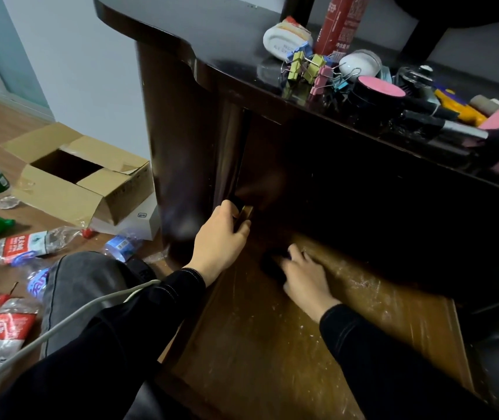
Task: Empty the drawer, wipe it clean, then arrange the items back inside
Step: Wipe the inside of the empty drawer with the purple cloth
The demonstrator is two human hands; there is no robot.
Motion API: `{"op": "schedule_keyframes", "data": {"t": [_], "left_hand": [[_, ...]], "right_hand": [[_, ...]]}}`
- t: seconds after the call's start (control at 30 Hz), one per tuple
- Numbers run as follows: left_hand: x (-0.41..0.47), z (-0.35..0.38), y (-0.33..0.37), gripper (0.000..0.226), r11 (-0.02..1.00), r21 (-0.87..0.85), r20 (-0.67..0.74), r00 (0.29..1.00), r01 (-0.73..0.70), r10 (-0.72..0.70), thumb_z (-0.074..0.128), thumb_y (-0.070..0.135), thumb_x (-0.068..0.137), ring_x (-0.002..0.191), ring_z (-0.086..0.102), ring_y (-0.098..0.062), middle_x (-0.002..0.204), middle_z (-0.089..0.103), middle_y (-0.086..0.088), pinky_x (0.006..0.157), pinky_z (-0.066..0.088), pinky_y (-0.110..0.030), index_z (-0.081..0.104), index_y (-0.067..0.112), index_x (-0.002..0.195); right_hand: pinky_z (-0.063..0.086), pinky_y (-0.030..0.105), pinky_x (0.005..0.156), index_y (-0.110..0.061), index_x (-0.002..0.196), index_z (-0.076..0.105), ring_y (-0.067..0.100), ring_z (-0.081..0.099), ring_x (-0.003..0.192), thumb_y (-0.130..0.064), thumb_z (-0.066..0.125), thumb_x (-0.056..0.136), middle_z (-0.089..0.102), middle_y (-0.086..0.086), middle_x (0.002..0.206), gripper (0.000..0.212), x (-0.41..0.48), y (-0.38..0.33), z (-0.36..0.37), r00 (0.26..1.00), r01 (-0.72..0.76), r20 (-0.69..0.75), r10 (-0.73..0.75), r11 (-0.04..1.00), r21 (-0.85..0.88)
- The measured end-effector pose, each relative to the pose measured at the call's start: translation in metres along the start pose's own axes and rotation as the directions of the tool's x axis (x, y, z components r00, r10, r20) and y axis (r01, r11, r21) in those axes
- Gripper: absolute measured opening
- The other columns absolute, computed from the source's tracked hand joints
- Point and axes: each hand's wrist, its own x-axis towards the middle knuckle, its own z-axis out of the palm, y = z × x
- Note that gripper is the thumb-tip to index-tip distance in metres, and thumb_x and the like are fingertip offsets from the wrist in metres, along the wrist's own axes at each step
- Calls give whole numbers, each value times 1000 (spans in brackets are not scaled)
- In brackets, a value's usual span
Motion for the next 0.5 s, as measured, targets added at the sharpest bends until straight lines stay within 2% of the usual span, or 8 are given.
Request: {"op": "schedule_keyframes", "data": {"t": [0.07,0.1,0.2,0.23,0.3,0.4,0.43,0.5], "left_hand": [[0,-1,1,23,1000,1,11,1000,-1,1,59,38,94,83,52,-17,102,55,7,68,36,-32,45,22,104],[0,-1,1,23,1000,0,15,1000,4,-4,59,39,94,84,53,-18,101,55,7,69,38,-32,45,22,104],[-1,-2,2,23,1000,7,22,1000,16,-16,58,39,94,87,56,-21,101,56,6,72,41,-34,45,22,102],[-1,-3,3,23,1000,8,23,1000,19,-20,58,39,94,89,56,-22,102,56,5,73,41,-35,45,21,102],[-2,-3,3,23,1000,3,27,999,24,-24,59,38,94,92,57,-25,104,58,3,76,44,-38,45,21,101],[-1,-3,3,23,1000,-2,33,999,26,-25,59,38,94,95,59,-27,108,61,0,79,47,-40,46,20,102],[-1,-3,3,23,1000,-4,35,999,27,-27,59,38,94,95,59,-27,109,62,0,80,48,-40,46,20,103],[-2,-4,4,23,1000,-6,40,999,30,-30,59,38,94,96,60,-27,109,62,0,80,48,-40,46,22,103]], "right_hand": [[52,38,90,-19,136,57,32,57,121,-8,66,91,48,8,142,47,18,9,-5,1000,8,-17,-8,1000,-26],[50,37,94,-18,141,54,29,58,122,-9,63,94,55,6,138,48,31,9,-9,998,-54,-23,54,998,33],[48,36,93,-13,133,58,27,59,115,-15,51,102,64,6,121,32,53,-4,-17,991,-122,-52,125,990,67],[47,39,93,-13,129,60,31,58,116,-14,49,102,61,10,126,29,50,-15,-21,991,-128,-42,131,990,55],[45,46,95,-16,130,61,38,52,122,-10,52,98,53,16,137,33,30,-30,-10,999,-29,-39,32,997,78],[48,47,98,-28,145,51,44,45,133,-2,64,89,39,20,153,64,1,-32,4,990,138,-6,-138,990,31],[48,47,100,-29,146,50,43,42,136,-1,65,88,35,19,156,66,5,-27,4,991,133,-12,-133,991,16],[45,47,104,-21,138,57,40,42,138,0,62,90,36,17,157,53,30,-15,-4,997,77,-23,-79,996,-52]]}}
